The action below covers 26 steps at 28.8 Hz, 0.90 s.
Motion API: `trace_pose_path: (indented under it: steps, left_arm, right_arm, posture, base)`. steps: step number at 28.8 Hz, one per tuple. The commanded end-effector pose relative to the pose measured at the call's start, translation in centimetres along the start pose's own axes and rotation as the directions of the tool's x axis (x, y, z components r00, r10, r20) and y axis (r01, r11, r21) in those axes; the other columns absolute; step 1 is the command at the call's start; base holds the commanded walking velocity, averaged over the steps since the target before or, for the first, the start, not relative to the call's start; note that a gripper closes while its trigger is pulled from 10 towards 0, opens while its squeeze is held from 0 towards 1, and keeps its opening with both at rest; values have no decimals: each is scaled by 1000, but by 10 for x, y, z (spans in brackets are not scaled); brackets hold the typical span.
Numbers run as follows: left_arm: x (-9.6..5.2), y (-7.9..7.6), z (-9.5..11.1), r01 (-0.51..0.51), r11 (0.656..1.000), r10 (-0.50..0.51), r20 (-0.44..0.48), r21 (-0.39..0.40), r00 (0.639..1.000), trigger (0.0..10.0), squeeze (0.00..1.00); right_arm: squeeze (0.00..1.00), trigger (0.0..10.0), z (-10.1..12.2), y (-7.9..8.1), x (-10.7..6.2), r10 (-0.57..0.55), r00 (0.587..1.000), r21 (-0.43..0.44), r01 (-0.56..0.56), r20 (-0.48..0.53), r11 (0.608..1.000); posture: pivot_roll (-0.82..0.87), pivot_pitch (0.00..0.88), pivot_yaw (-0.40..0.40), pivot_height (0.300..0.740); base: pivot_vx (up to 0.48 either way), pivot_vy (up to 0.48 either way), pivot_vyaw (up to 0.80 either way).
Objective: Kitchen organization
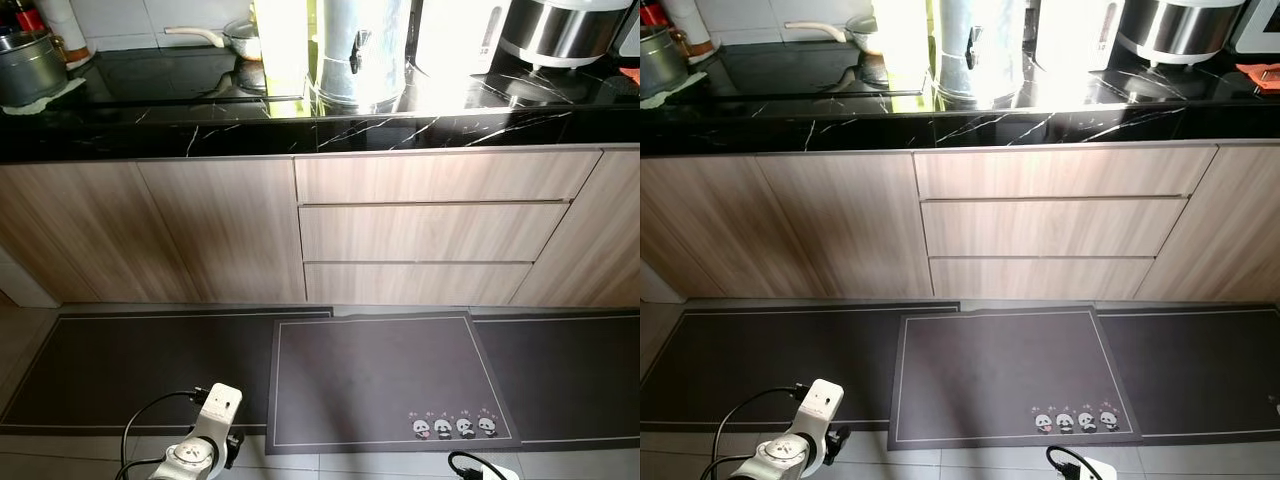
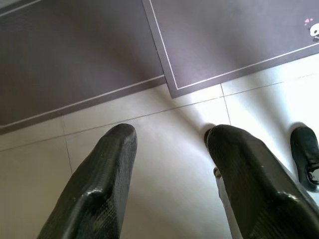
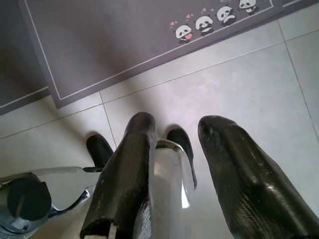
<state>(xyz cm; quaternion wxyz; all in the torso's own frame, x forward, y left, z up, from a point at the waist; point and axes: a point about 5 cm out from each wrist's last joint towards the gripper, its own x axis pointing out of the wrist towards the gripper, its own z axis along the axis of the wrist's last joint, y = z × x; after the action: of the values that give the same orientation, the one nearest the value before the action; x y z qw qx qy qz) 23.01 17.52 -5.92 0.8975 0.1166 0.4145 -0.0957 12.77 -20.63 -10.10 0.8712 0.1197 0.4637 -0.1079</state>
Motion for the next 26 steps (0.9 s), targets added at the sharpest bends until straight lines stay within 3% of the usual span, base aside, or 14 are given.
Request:
trace_pose_path:
  steps: [1, 13, 23, 24, 25, 26]
  left_arm:
    - [-1, 5, -6, -5, 1000, 5, -34, 0, 999, 10000, 0]
    - [-3, 14, -8, -72, 995, 70, -35, -68, 997, 10000, 0]
    - [-3, 15, -10, -86, 993, 82, -39, -86, 996, 10000, 0]
    - [-2, 11, -9, -84, 989, 81, -27, -118, 996, 10000, 0]
    - [-2, 11, -9, -84, 989, 81, -27, -118, 996, 10000, 0]
    - [-1, 3, -8, -76, 987, 74, -19, -143, 997, 10000, 0]
  right_arm:
    - [0, 10000, -1, 1, 0, 7, 1000, 8, -7, 1, 1000]
    - [0, 10000, 9, 6, 3, 41, 999, -59, -40, 8, 997]
    - [0, 10000, 11, 7, 4, 46, 999, -74, -46, 8, 996]
    - [0, 10000, 22, 5, 6, 40, 999, -82, -38, 27, 996]
    - [0, 10000, 22, 5, 6, 40, 999, -82, -38, 27, 996]
    - [0, 10000, 36, 6, 8, 33, 998, -77, -29, 57, 997]
  posture:
    - [-70, 0, 72, 740]
    - [-22, 0, -17, 740]
    - [-22, 0, -17, 740]
    - [-1, 0, -72, 740]
    - [-1, 0, -72, 740]
    - [-12, 0, -54, 740]
  base:
    - [0, 0, 0]
    - [0, 0, 0]
    - [0, 0, 0]
    - [0, 0, 0]
    - [0, 0, 0]
    - [0, 0, 0]
